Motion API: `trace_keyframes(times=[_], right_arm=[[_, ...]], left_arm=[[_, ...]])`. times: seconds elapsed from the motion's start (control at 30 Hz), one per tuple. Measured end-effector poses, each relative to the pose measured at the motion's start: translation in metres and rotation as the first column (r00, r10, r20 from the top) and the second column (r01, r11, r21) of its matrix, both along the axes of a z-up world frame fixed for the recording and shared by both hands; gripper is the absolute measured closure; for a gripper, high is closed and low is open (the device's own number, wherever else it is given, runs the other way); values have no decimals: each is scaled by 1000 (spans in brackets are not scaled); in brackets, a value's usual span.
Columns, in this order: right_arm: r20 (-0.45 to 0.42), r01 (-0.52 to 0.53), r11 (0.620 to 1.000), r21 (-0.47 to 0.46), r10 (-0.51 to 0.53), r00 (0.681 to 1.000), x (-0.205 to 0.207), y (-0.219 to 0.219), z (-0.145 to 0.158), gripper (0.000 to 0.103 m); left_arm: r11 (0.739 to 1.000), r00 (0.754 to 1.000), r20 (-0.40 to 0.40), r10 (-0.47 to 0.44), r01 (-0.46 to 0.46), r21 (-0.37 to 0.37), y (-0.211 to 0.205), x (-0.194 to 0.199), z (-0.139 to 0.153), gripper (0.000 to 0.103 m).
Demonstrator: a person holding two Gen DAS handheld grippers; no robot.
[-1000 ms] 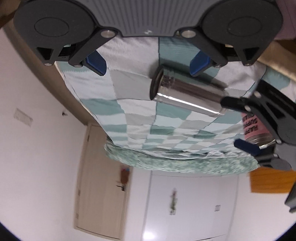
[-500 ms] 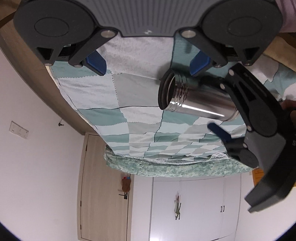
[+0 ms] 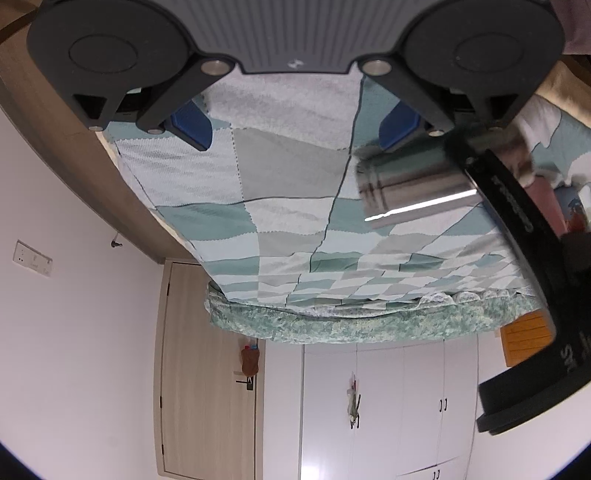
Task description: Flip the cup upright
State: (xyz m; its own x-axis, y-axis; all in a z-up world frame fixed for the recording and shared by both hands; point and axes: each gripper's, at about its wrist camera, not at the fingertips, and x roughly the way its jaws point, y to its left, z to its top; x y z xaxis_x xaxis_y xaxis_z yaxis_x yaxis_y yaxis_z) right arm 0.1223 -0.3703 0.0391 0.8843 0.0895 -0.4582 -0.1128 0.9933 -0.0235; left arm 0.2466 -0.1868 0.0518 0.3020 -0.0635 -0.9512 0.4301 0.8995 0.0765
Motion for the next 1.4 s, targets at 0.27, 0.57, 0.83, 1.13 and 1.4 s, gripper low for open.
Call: trace_keyframes(times=[0.27,0.57,0.83,1.13,1.4], right_arm=[[36,-17,1000,3,17,999,15,-4,7,6],[52,-43,999,12,42,998,22,-2,9,6],[68,-33,999,26,32,997,20,-7,11,5],[49,-14,1000,3,14,999,27,-8,7,4],[32,-26,1000,-9,26,999,31,-3,3,3]], left_arm=[[884,914,-99,393,-405,-235,47,-23,11,36],[849,884,-87,459,-466,-251,48,-38,12,37],[969,966,118,231,-218,-114,21,-29,28,0],[975,970,114,216,-209,-70,8,5,10,2],[967,968,60,243,-237,-96,15,11,-9,28]])
